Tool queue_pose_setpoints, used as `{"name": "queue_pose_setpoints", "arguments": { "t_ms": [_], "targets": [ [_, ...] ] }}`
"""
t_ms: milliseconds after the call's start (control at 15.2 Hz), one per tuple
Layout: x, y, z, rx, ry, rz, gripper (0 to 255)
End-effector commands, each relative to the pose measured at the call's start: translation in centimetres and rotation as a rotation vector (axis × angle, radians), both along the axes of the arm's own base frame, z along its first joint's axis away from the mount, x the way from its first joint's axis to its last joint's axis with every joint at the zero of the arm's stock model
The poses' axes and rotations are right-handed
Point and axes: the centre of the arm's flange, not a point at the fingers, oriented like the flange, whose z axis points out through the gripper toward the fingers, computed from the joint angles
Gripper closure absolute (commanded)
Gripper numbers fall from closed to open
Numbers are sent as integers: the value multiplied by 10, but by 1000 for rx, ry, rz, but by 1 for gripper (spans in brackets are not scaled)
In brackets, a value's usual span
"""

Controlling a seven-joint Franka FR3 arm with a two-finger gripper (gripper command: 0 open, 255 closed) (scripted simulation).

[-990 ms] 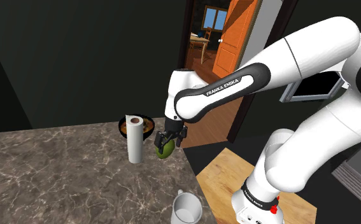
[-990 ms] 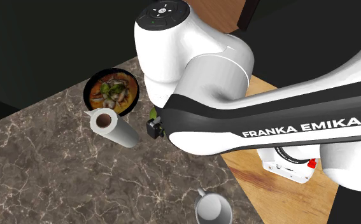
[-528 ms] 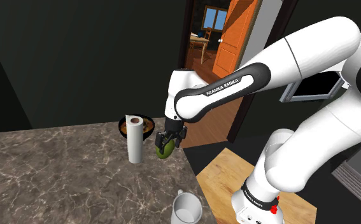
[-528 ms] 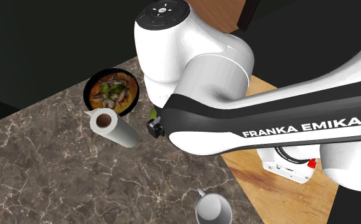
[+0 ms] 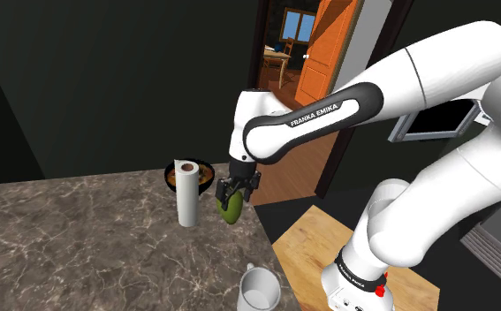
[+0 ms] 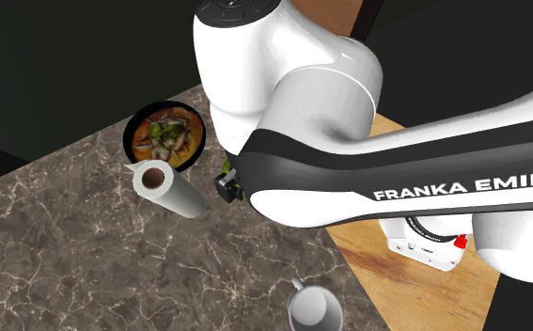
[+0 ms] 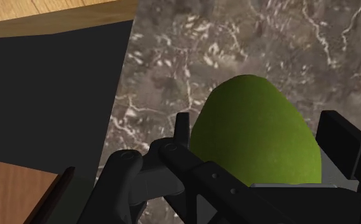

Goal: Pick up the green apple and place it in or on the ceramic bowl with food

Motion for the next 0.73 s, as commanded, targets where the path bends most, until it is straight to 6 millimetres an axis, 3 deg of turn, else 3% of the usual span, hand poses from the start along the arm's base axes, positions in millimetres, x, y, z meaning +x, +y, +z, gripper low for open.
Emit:
{"name": "queue_pose_setpoints", "arguments": {
  "t_ms": [0,660],
  "targets": [
    [0,0,9,0,0,0,255],
    [0,0,62,0,0,0,255]
  ]
}}
